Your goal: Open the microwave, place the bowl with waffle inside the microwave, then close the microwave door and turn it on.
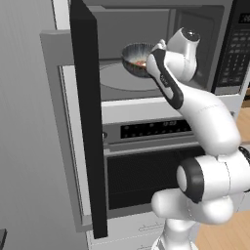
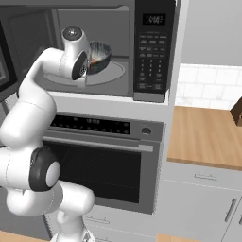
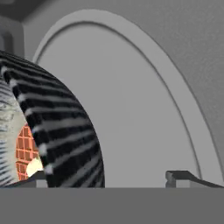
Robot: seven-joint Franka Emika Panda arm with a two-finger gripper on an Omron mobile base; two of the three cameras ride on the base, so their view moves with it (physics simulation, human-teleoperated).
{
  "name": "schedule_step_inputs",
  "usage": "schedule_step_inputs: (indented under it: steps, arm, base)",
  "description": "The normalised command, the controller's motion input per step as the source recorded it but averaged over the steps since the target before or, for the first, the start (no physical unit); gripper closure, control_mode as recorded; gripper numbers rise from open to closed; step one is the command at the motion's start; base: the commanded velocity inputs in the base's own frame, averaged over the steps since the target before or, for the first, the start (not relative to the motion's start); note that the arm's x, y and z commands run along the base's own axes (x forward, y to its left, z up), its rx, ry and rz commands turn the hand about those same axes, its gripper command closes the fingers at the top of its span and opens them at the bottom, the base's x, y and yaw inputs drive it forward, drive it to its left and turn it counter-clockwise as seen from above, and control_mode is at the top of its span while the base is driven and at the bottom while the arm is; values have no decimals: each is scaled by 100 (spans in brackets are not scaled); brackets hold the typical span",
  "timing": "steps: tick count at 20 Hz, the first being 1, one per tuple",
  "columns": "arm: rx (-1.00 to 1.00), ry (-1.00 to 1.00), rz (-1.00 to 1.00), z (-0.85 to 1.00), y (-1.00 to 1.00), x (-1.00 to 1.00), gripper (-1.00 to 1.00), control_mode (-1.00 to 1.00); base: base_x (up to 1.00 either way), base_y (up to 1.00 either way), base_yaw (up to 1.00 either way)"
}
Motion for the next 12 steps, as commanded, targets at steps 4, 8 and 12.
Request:
schedule_step_inputs:
  steps: [4, 8, 12]
  arm:
    - [0, -9, 0, 23, -6, -24, -100, -100]
    - [0, -9, 0, 12, 0, -46, -100, -100]
    - [-1, -6, 0, 11, -5, -74, -100, -100]
  base:
    - [0, 0, 0]
    - [0, 0, 0]
    - [0, 0, 0]
